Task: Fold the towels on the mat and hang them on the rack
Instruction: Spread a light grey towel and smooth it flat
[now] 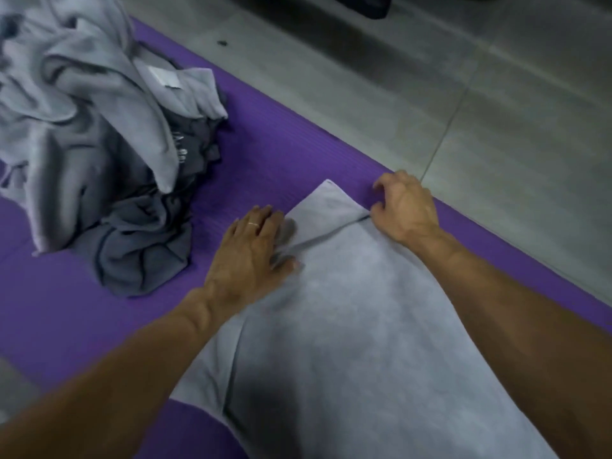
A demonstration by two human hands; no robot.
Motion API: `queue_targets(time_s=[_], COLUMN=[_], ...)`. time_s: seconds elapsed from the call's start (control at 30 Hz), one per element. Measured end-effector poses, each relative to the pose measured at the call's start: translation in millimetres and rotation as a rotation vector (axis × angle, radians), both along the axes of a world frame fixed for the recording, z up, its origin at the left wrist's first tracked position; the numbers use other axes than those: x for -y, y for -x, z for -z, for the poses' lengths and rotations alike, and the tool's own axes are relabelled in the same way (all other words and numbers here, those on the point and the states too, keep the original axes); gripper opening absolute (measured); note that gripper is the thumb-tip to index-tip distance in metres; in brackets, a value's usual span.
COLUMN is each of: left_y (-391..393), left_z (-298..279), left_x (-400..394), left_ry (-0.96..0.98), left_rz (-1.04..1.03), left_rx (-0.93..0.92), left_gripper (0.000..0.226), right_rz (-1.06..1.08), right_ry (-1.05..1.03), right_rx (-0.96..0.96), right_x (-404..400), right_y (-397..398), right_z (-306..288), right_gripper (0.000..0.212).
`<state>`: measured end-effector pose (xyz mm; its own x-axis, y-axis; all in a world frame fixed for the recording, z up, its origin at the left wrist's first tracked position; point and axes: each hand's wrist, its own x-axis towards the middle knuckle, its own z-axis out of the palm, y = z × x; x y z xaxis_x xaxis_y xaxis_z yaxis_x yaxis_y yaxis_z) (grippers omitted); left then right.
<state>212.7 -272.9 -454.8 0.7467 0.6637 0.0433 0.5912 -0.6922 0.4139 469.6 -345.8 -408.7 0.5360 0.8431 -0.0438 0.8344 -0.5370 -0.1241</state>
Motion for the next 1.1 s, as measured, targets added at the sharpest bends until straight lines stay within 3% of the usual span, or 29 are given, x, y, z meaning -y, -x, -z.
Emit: queue_targets(time_s=[0.07, 0.17, 0.27, 0.37, 0.6, 0.8, 1.0, 1.1], left_y=[24.7, 60.9, 81.2, 88.0, 96.4, 103.8, 106.6, 107.0], left_z=[-12.4, -16.4, -13.4, -16.6, -35.1, -28.9, -19.3, -20.5], left_x=[17.0, 47.3, 64.4, 71.0, 78.1, 88.2, 97.1, 93.5], left_ry=[-0.119, -0.253, -0.121, -0.056, -0.014, 0.059, 0.01, -0.044], left_rz=[-0.043, -0.001, -0.098, -0.153, -0.123, -0.159, 0.026, -0.125], left_rx=[0.049, -0.038, -0.266, -0.299, -0.031, -0.003, -0.098, -0.117], left_gripper=[0.062, 0.031, 0.028, 0.018, 0.032, 0.037, 0.034, 0.031], right_rz=[-0.21, -0.461, -0.41, -0.403, -0.54, -0.871, -0.769, -0.724], right_ry=[-0.132, 0.023, 0.004, 0.037, 0.006, -0.132, -0.009, 0.035], right_rx=[0.06, 0.103, 0.082, 0.106, 0.202, 0.173, 0.16, 0.129], right_x=[-0.7, 7.7, 7.0, -5.7, -3.7, 0.7, 30.1, 19.1], right_y=[29.6, 56.6, 57.3, 59.6, 49.5, 65.6, 48.4, 48.7], right_z=[0.6, 14.0, 25.5, 30.1, 25.7, 28.5, 27.5, 17.0], right_gripper=[0.027, 0.019, 0.034, 0.034, 0.025, 0.014, 0.026, 0.033])
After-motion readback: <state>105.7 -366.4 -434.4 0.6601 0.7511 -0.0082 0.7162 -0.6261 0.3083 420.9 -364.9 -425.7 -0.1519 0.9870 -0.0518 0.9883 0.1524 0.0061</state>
